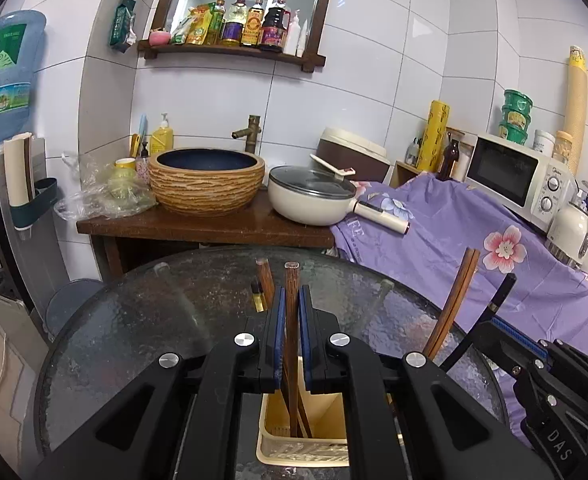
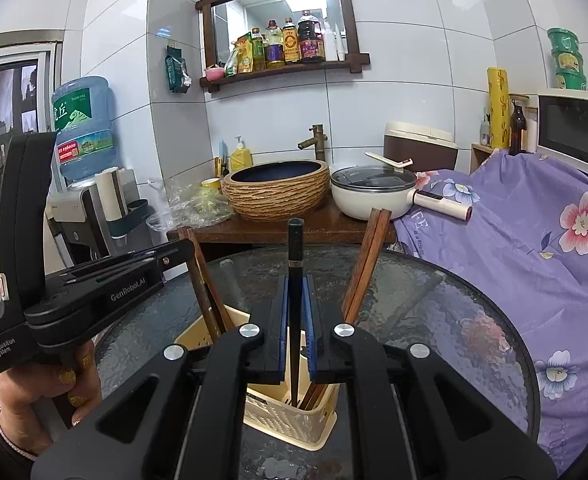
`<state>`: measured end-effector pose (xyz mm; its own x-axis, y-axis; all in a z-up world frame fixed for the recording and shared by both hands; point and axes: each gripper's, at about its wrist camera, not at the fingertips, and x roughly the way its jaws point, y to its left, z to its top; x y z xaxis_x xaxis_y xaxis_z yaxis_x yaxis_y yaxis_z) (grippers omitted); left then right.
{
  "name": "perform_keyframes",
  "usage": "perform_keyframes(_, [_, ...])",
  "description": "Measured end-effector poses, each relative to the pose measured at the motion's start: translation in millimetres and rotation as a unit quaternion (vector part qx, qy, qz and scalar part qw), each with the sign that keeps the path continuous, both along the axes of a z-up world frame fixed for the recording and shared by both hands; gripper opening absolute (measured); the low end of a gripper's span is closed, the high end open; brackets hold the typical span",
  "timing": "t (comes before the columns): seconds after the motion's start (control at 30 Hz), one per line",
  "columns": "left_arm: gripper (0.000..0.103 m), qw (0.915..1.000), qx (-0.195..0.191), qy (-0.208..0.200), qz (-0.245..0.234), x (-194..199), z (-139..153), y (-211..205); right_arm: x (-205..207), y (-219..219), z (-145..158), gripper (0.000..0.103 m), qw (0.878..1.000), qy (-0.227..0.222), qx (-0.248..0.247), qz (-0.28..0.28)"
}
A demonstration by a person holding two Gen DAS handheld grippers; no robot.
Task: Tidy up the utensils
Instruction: 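Lower both chopsticks into the caddy and open both tools, then withdraw both tools from the caddy back to the table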
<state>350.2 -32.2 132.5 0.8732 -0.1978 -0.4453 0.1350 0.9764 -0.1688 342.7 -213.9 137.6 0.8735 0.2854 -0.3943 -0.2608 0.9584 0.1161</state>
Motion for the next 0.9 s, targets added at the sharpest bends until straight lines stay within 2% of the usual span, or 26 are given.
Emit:
perform_keyframes(0.3, [0.008,0.9999,0.006,-0.009,-0.006,-9,2,0,-10,-1,0,0.008,1.0,-0.024,-0.004,-0.001])
perform_keyframes(0.37, [0.013,0.9998,0.008,-0.016,-0.005,-15,5,2,-14,-2,3,0.009,1.0,-0.03,-0.005,-0.005])
perform_keyframes(0.4, [0.02,0.9998,0.007,-0.019,-0.005,-18,6,4,-17,-4,4,0.01,0.999,-0.034,-0.006,-0.007])
perform_keyframes(0.43, [0.029,0.9997,0.005,-0.021,-0.005,-20,8,5,-20,-5,5,0.017,0.999,-0.036,-0.004,-0.005])
perform_keyframes(0.47, [0.034,0.9996,0.002,-0.026,-0.004,-25,9,8,-24,-7,6,0.03,0.999,-0.039,-0.002,-0.005])
perform_keyframes(0.53, [0.048,0.9993,0.002,-0.038,0.004,-36,11,14,-33,-11,7,0.046,0.999,-0.049,0.004,-0.011])
perform_keyframes(0.6, [0.053,0.999,0.004,-0.043,0.009,-44,11,17,-40,-14,6,0.046,0.999,-0.05,0.008,-0.013])
perform_keyframes(0.73, [0.071,0.999,0.001,-0.044,0.009,-63,7,28,-57,-18,1,0.046,0.999,-0.04,0.014,-0.008])
perform_keyframes(0.9, [0.086,0.999,0.022,-0.039,0.007,-81,-5,29,-76,-14,-7,0.046,0.999,-0.035,0.009,0.001])
